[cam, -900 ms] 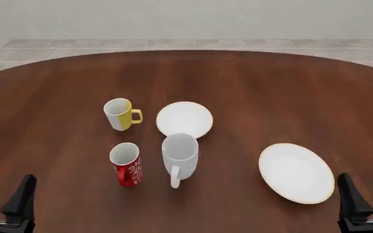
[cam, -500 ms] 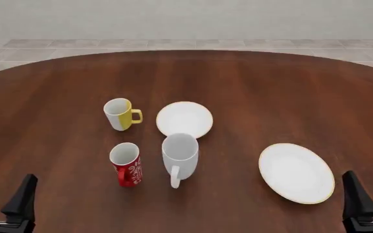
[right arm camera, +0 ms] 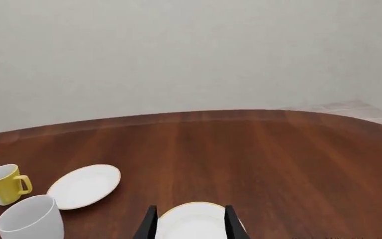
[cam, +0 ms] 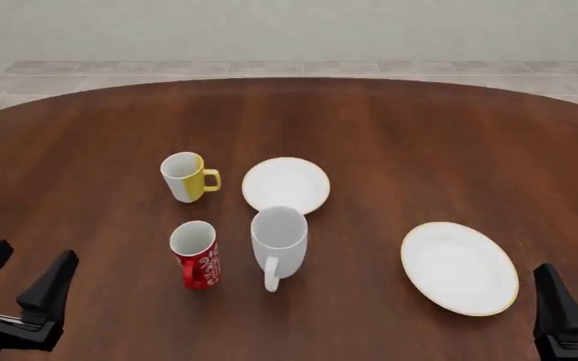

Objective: Put the white mug on the left plate.

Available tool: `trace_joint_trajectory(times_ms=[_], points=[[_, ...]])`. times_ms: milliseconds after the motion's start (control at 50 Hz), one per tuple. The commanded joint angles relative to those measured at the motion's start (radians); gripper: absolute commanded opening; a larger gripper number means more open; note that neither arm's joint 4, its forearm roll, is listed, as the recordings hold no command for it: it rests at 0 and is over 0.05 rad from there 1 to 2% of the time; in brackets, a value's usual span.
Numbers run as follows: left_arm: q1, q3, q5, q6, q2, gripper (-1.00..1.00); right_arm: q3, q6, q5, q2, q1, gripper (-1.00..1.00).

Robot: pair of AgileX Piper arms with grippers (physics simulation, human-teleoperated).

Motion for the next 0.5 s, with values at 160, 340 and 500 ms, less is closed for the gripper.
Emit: trace_joint_trajectory(times_ms=[160,340,500], points=[[-0.057,-0.19,0.052,0.064,0.208,1.0,0.0,0.005,0.0,0.0,-0.003,1.0],[-0.157,-0.309,0.107,0.026,0.312,1.0,0.0,0.006,0.007,0.0,-0.005,1.0],[-0.228,-0.417,0.179,0.014,0.423,1.0,0.0,0.008,0.012,0.0,-0.006,1.0]])
